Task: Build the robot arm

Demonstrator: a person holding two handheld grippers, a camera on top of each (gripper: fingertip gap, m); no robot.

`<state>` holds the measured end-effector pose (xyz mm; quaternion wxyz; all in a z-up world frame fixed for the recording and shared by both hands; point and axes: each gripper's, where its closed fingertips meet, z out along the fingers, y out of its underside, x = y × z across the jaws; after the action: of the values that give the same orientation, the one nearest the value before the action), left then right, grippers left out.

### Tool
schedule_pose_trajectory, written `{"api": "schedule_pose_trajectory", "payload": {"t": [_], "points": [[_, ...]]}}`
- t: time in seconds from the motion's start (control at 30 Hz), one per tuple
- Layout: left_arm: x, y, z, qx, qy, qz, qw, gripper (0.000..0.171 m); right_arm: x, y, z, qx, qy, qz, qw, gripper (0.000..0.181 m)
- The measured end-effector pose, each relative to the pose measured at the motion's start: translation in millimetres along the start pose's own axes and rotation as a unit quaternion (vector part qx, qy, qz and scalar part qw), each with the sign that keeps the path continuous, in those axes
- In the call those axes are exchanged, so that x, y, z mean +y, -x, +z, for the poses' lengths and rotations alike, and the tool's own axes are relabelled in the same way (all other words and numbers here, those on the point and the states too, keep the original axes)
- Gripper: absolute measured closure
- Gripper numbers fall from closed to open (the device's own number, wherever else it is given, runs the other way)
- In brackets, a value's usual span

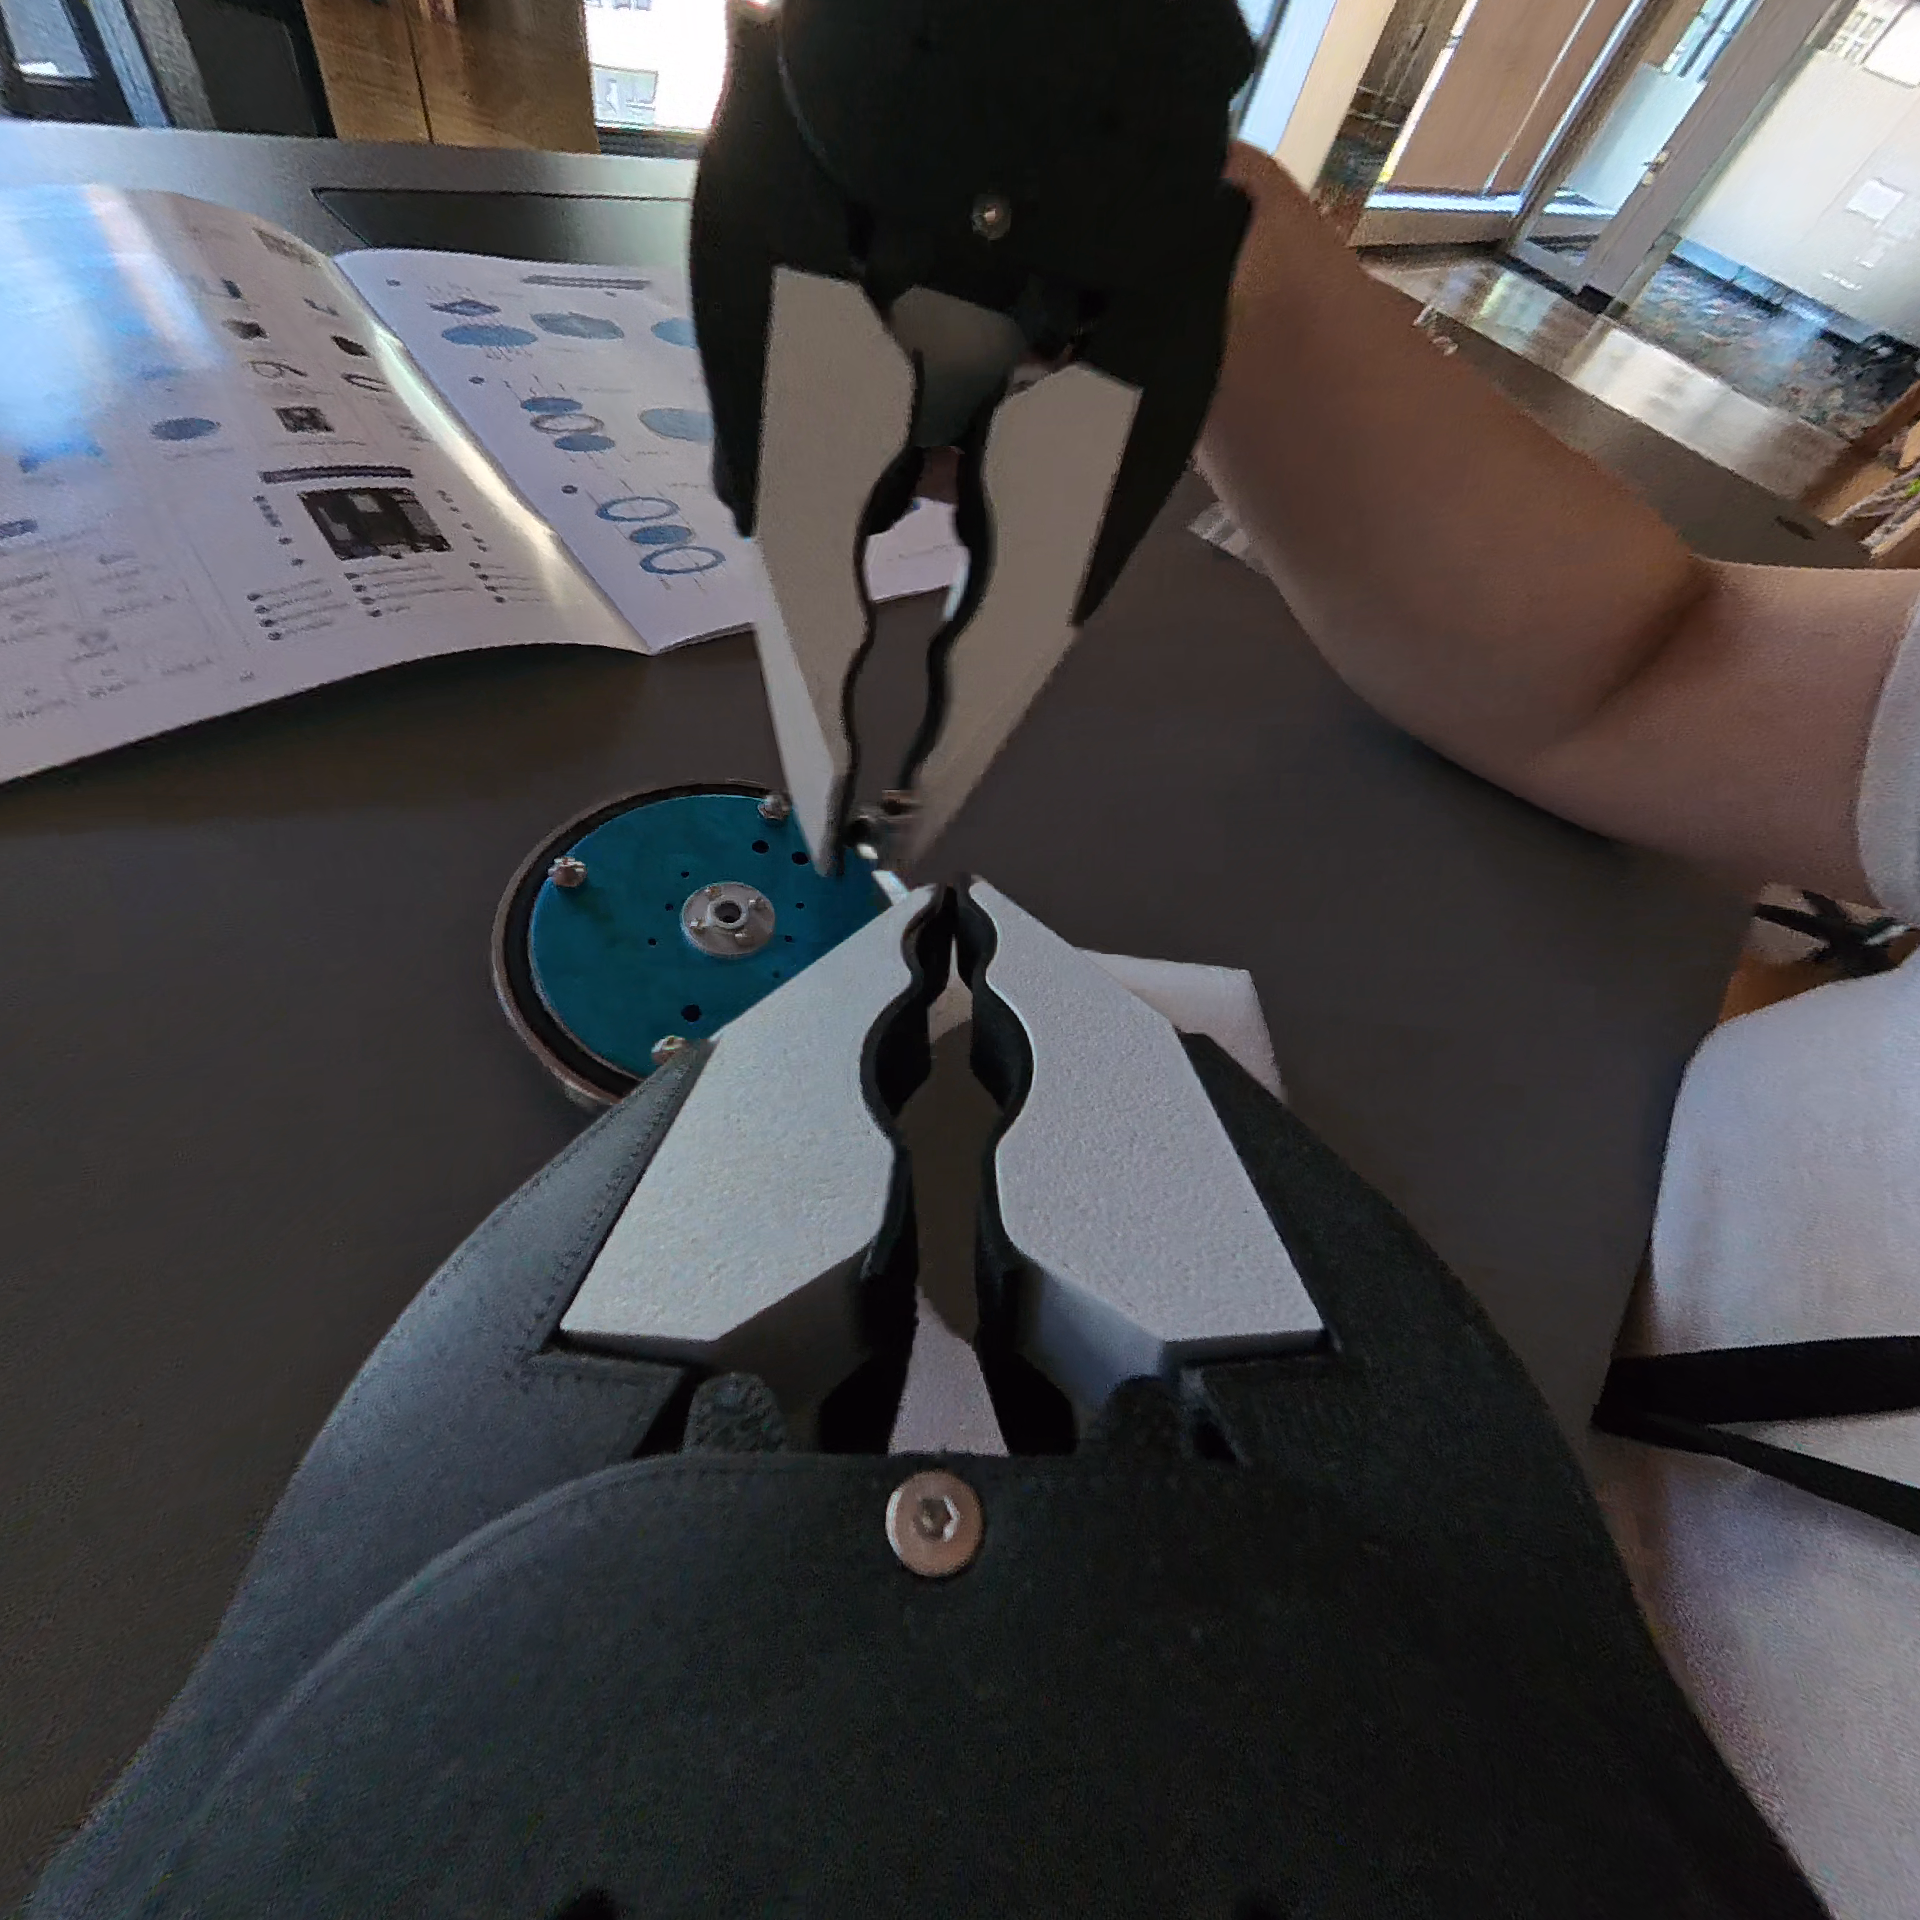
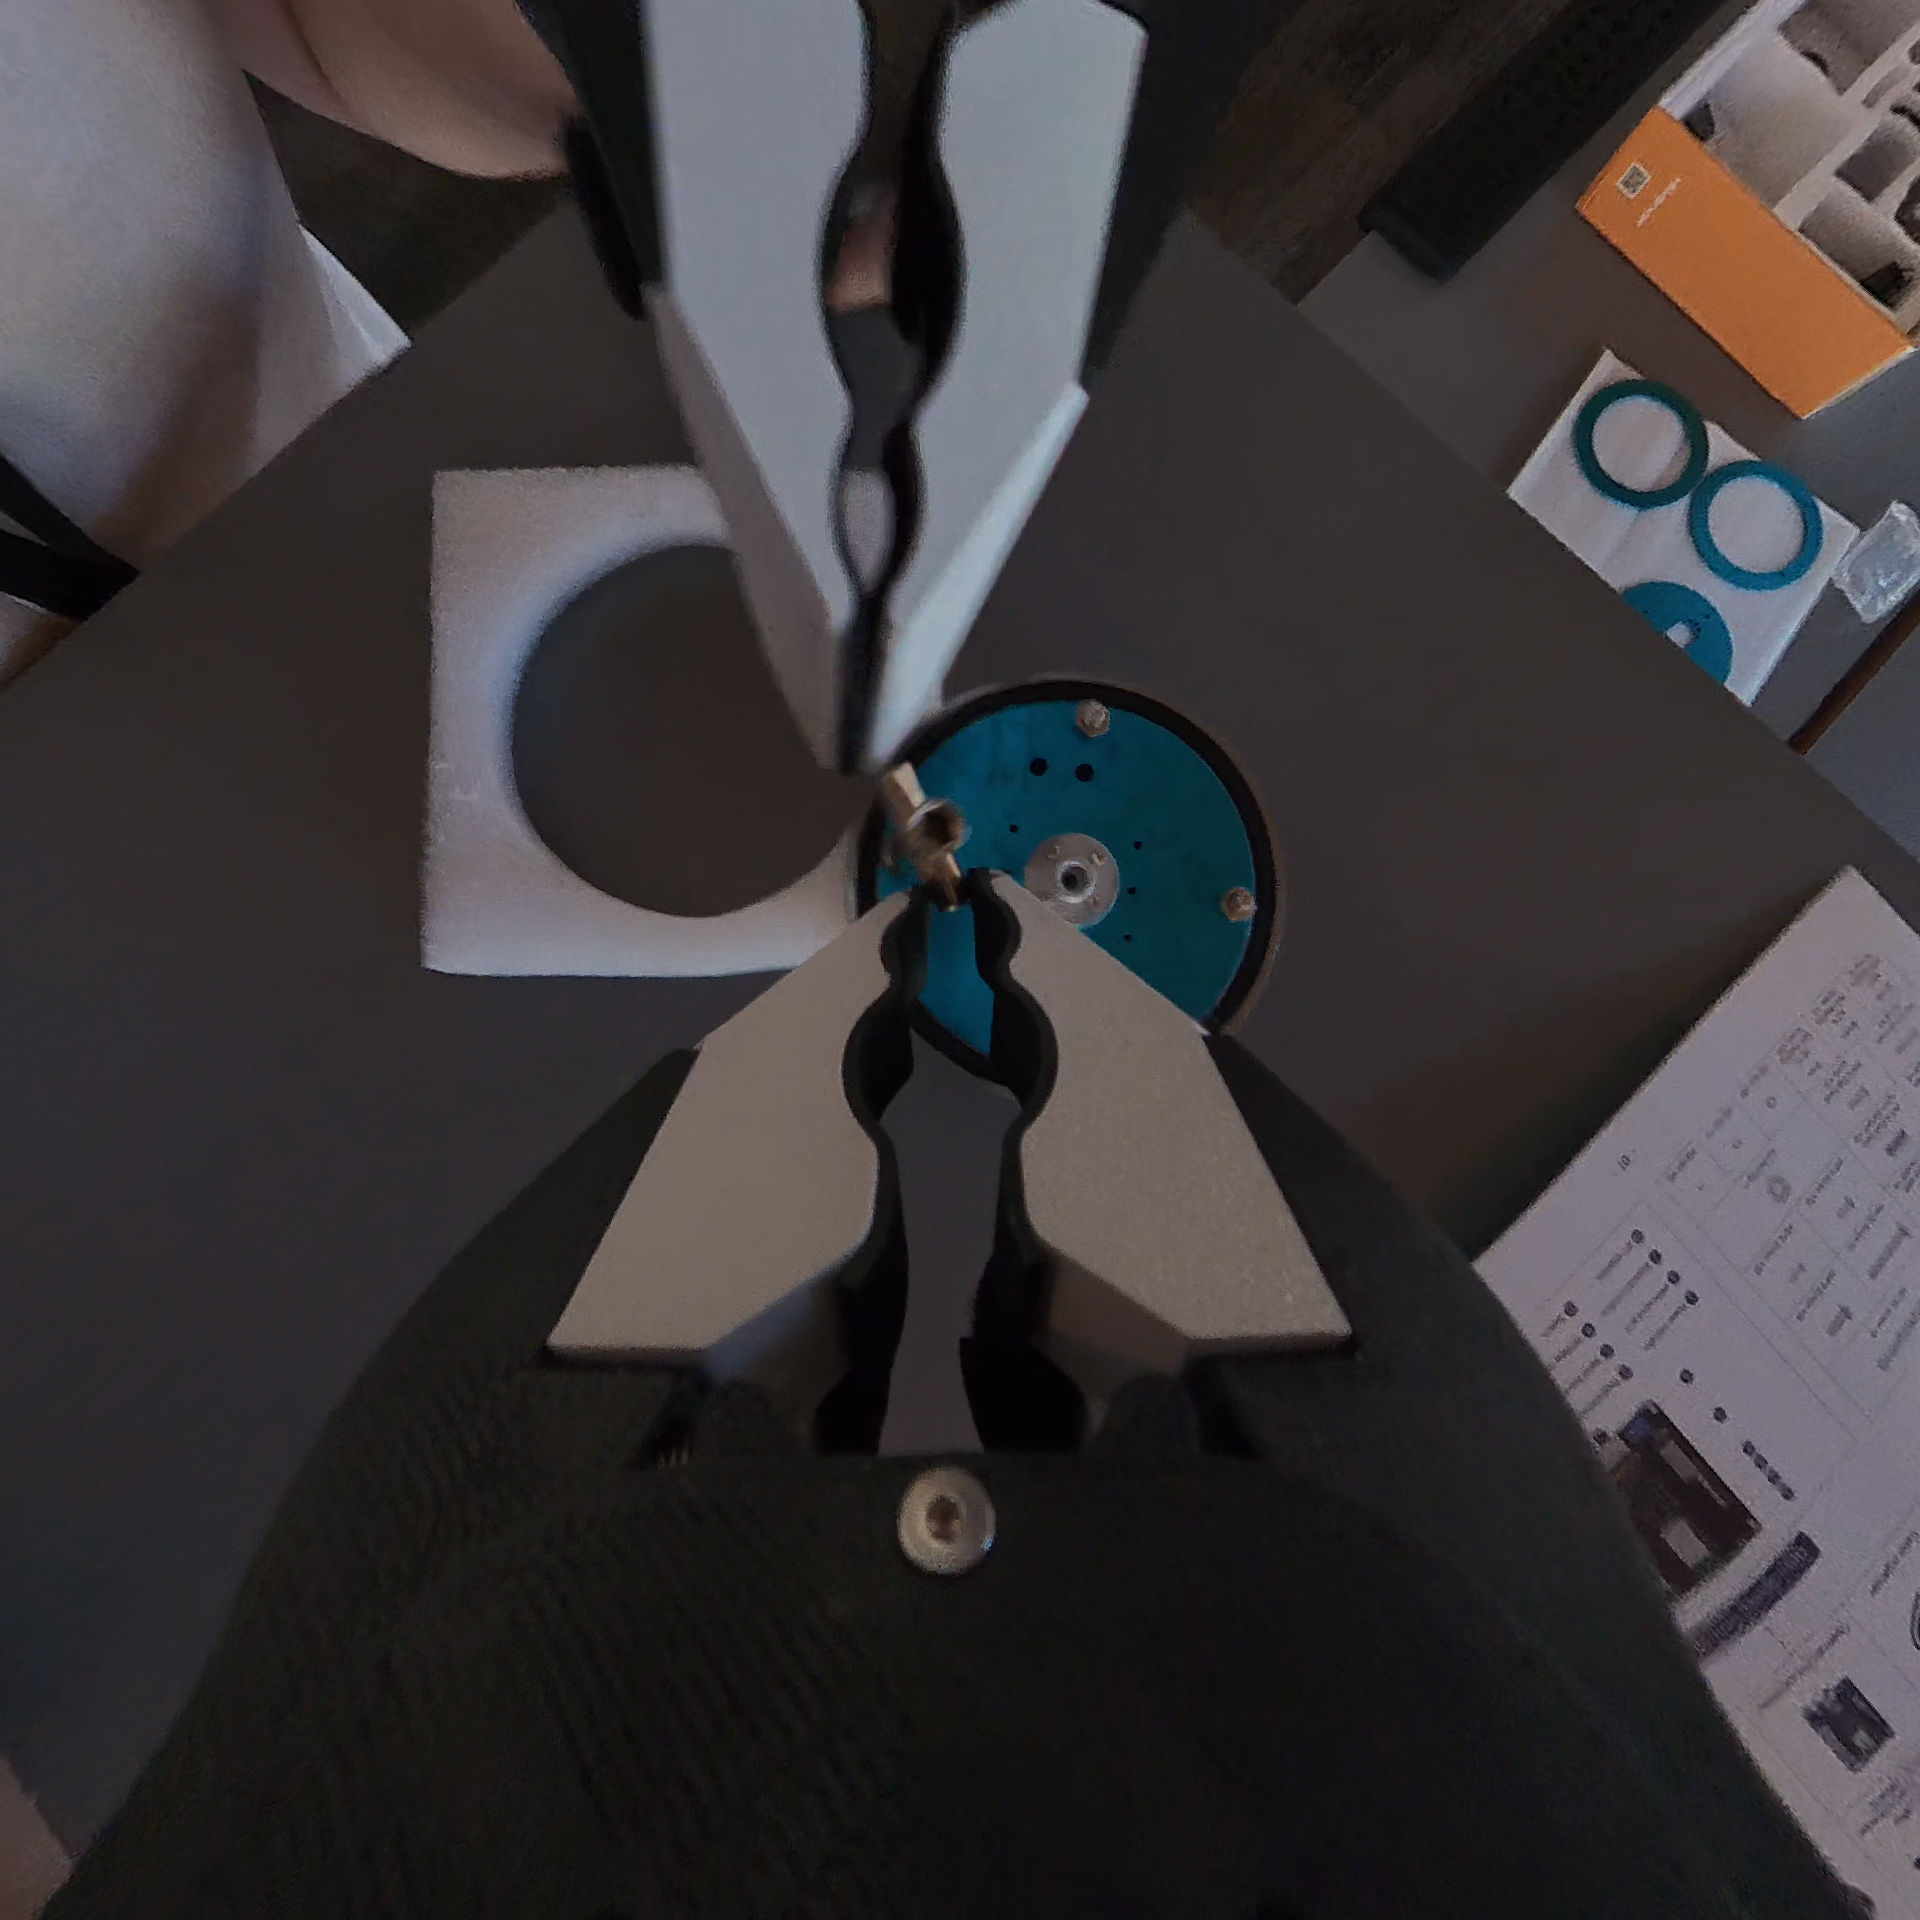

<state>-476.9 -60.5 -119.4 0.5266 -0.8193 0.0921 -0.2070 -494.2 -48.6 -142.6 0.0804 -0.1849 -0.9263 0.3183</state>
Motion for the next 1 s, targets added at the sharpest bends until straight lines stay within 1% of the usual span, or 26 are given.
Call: {"api": "schedule_pose_trajectory", "payload": {"t": [0.07, 0.13, 0.27, 0.3, 0.37, 0.43, 0.47, 0.53, 0.6, 0.8, 0.87, 1.0], "points": [[0, -5, 2, 0.009, 0.001, -0.024, 1.0, 0.171, 4, -4, 1, 0.003, 0.009, -0.001, 1.0, 0.176], [2, -1, 4, -0.011, 0.004, -0.026, 1.0, 0.171, -5, 3, -1, -0.021, -0.017, 0.009, 1.0, 0.176], [-11, 3, -8, -0.054, -0.045, -0.002, 0.998, 0.171, -3, 5, -3, -0.01, 0.0, -0.014, 1.0, 0.176], [-13, 5, -11, -0.067, -0.051, 0.003, 0.996, 0.168, -3, 5, -3, -0.007, 0.001, -0.018, 1.0, 0.176], [-10, 8, -12, -0.087, -0.038, 0.015, 0.995, 0.153, -3, 5, -3, -0.002, 0.005, -0.024, 1.0, 0.176], [-6, 9, -7, -0.091, -0.024, 0.028, 0.995, 0.149, -4, 5, -2, 0.005, 0.008, -0.033, 0.999, 0.176], [-5, 9, -5, -0.091, -0.02, 0.032, 0.995, 0.15, -5, 4, -2, 0.009, 0.009, -0.038, 0.999, 0.176], [-3, 9, -1, -0.086, -0.01, 0.038, 0.995, 0.161, -4, 4, -2, 0.013, 0.009, -0.045, 0.999, 0.176], [-1, 15, 2, -0.101, -0.002, 0.044, 0.994, 0.166, -2, 1, -2, 0.024, 0.011, -0.052, 0.998, 0.176], [-2, 11, 5, -0.083, -0.002, 0.034, 0.996, 0.167, 2, 4, -3, 0.017, 0.019, -0.042, 0.999, 0.176], [-2, 11, 3, -0.086, -0.005, 0.038, 0.996, 0.171, 3, 4, -1, 0.017, 0.024, -0.043, 0.999, 0.176], [0, 14, 0, -0.093, 0.0, 0.036, 0.995, 0.171, 0, 4, 0, 0.019, 0.02, -0.048, 0.998, 0.176]]}}
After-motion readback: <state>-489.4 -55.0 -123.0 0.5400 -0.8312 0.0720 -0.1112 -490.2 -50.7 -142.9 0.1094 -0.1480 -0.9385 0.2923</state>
